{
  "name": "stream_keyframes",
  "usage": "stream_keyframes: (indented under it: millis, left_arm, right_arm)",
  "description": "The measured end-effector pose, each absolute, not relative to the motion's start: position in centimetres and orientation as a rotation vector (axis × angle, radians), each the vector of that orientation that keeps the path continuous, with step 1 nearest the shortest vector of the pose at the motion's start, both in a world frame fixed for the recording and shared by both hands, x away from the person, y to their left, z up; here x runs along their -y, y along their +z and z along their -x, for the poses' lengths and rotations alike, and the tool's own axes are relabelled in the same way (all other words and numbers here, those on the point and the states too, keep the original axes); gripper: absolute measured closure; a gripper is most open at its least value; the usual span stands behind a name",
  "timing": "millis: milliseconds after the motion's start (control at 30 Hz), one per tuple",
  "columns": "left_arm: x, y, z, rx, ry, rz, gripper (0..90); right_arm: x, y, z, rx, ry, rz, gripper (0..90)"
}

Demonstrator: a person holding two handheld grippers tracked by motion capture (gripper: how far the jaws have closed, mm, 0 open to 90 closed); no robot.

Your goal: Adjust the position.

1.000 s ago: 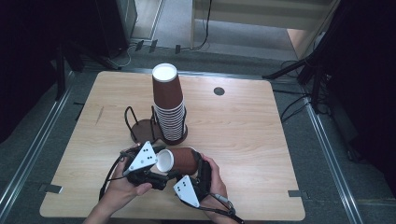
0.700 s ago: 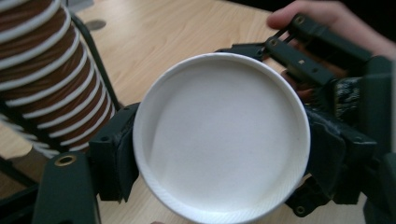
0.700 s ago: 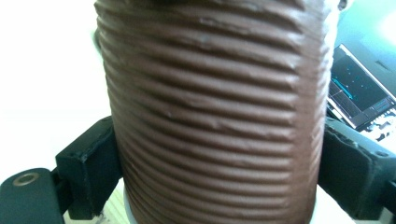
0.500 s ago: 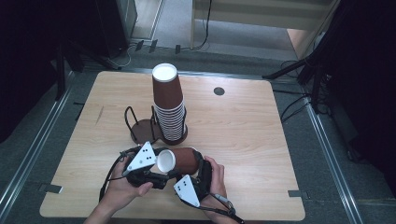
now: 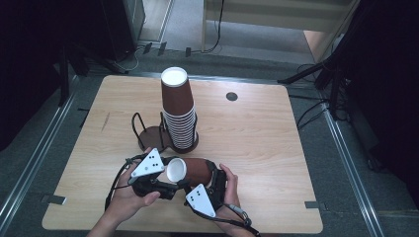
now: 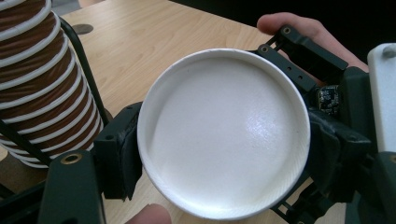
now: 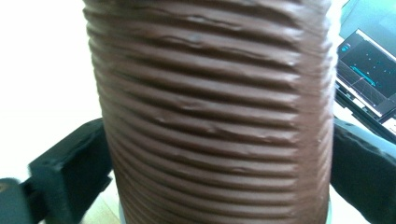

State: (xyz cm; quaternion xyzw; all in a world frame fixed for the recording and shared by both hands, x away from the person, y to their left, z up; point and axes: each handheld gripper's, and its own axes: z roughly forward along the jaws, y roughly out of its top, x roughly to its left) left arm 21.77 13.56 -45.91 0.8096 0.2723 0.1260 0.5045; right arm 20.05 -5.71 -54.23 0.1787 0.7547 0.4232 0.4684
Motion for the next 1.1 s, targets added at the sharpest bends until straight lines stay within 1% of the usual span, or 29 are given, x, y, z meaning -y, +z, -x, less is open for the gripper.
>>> stream_keyframes:
  millis: [567,833,967,1100]
  left_arm:
    - [-14.0,-46.3,-21.7,-0.706,0.427,-1.860,24.1]
    - [-14.5,-46.1,-21.8,-0.746,0.469,-1.788,24.3]
    - [-14.7,-46.0,-21.7,-0.760,0.507,-1.755,24.2]
    - [-15.1,-45.8,-21.6,-0.765,0.515,-1.717,24.3]
  right_arm:
    - [5.8,-52.9,-19.3,-1.773,1.071,-0.395,0.0]
    - [6.0,-51.4,-18.7,-1.750,1.128,-0.399,0.0]
    - [6.2,-50.8,-18.5,-1.746,1.148,-0.413,0.0]
    - [6.4,-50.2,-18.6,-1.743,1.185,-0.474,0.0]
